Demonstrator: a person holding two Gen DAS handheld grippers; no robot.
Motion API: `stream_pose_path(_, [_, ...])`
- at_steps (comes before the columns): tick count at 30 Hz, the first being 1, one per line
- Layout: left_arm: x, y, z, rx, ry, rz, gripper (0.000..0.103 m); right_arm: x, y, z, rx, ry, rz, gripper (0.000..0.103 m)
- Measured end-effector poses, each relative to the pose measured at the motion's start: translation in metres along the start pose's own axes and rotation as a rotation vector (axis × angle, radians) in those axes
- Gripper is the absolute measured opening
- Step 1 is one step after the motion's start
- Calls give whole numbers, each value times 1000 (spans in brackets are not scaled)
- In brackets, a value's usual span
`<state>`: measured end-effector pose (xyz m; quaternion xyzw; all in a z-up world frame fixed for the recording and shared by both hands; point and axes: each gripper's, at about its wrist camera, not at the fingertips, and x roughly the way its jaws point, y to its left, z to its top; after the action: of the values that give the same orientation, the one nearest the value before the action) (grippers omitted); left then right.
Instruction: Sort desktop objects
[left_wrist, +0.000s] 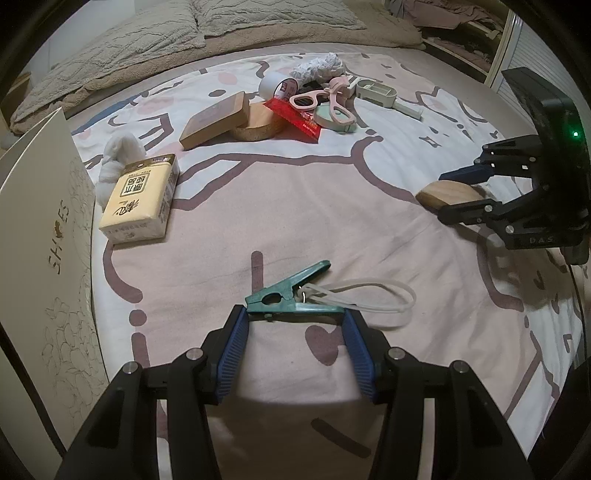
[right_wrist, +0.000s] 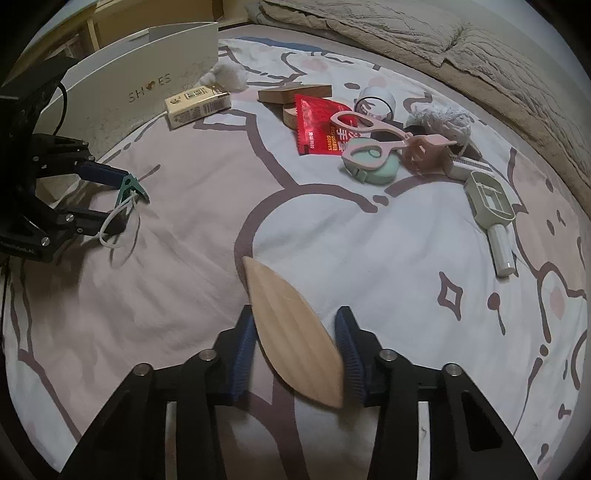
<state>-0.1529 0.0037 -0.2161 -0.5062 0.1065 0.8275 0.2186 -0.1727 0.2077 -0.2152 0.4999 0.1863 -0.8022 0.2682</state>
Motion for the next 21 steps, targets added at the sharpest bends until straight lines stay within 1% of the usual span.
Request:
stream_pose_path(12, [-12,-5,4,11,-25,-1,52,-11,-6,0,95,2,24,35])
stream_pose_path(19, [-18,-6,6,8,-39,3,52,-17,-5,-3,120,7,31,34])
stream_pose_path(21, [-19,-6,5,11,-40,3,52,-14,-4,-5,114,26,26,34])
